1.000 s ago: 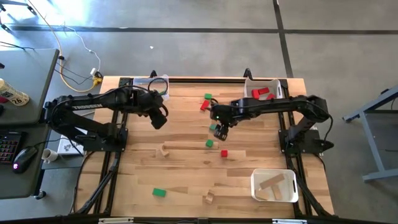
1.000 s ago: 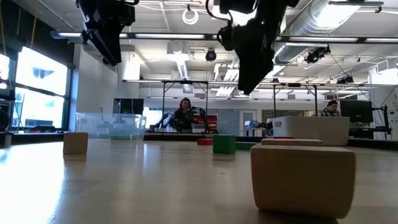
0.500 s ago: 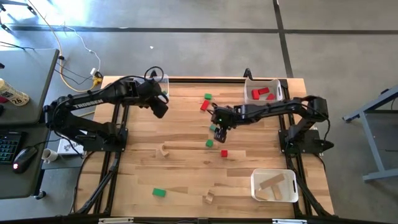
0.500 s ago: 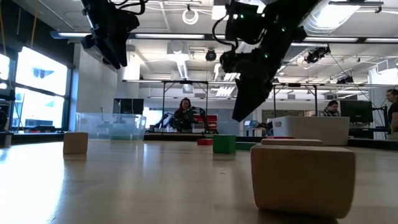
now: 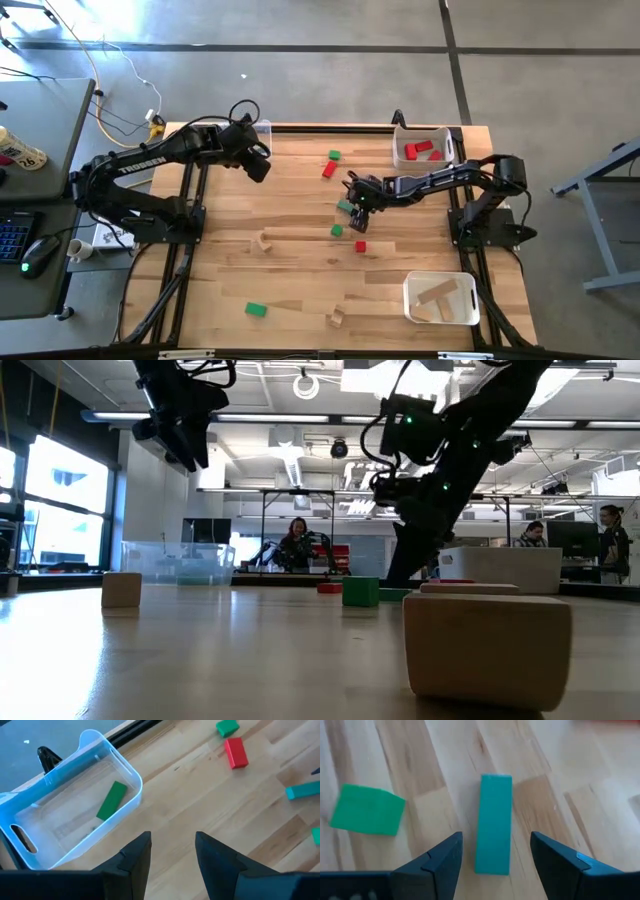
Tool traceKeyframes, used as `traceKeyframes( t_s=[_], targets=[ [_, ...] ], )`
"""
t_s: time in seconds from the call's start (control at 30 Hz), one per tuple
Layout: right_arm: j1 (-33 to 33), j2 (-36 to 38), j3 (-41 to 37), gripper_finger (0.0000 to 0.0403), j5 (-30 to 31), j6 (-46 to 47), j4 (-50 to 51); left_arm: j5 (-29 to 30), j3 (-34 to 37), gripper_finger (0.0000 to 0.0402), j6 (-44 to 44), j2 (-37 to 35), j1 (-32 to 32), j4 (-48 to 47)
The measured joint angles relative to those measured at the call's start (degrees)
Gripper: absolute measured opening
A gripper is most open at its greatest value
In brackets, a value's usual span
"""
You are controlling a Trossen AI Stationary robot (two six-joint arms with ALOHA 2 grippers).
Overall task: Sort & place blocks by color
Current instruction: Put the green block into the transparent bin
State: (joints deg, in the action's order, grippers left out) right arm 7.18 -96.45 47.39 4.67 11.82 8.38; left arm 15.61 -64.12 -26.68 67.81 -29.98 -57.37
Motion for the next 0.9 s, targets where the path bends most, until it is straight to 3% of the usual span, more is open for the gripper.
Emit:
traceKeyframes(
  t_s=[0.37, 0.47, 0.67, 0.9],
  targets=[
    [1.3, -3.5, -0.4, 0.021, -1.8, 0.1, -2.6, 0.0, 0.0, 0.014, 2.1, 0.0, -1.7, 2.3],
    [1.6, -3.6, -0.4, 0.0177, -1.4, 0.8, -2.6, 0.0, 0.0, 0.014, 3.9, 0.0, -2.7, 2.4],
    [2.6, -3.5, -0.3, 0.007, -1.8, 1.2, -2.4, -1.2, 0.0, 0.014, 6.9, 0.0, -5.7, 4.3],
    [4.5, -3.2, 0.9, 0.007, -5.2, 0.4, -0.6, -8.6, 0.0, 0.0141, 5.0, 0.0, -9.8, 6.8]
  ],
)
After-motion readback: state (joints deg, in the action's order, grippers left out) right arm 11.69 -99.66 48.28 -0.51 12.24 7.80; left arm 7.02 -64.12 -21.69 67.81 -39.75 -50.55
